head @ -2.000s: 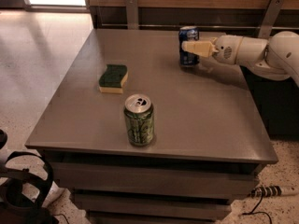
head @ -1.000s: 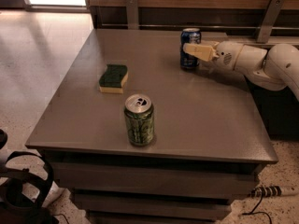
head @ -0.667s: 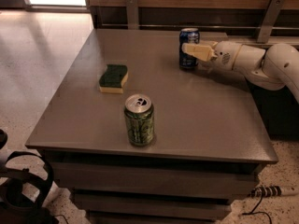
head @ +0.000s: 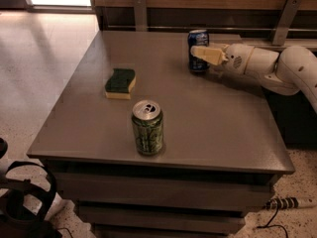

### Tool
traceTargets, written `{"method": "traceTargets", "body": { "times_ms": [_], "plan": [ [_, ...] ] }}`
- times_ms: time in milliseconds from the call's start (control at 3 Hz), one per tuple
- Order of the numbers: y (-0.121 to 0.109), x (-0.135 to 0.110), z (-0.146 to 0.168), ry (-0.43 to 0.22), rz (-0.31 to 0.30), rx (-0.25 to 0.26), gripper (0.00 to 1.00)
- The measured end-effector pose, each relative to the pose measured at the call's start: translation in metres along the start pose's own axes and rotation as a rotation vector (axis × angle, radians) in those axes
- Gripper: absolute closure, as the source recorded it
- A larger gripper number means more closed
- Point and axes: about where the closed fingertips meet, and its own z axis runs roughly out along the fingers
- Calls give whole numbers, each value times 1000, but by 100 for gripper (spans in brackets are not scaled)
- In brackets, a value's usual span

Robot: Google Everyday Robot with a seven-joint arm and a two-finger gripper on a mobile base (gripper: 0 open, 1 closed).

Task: Place pepsi can upright

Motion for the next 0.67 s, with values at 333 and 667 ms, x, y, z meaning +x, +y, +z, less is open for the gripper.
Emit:
{"method": "traceTargets", "body": {
  "times_ms": [333,667],
  "plan": [
    [2,0,3,1,0,-5,0],
    [2,0,3,1,0,-5,0]
  ]
}}
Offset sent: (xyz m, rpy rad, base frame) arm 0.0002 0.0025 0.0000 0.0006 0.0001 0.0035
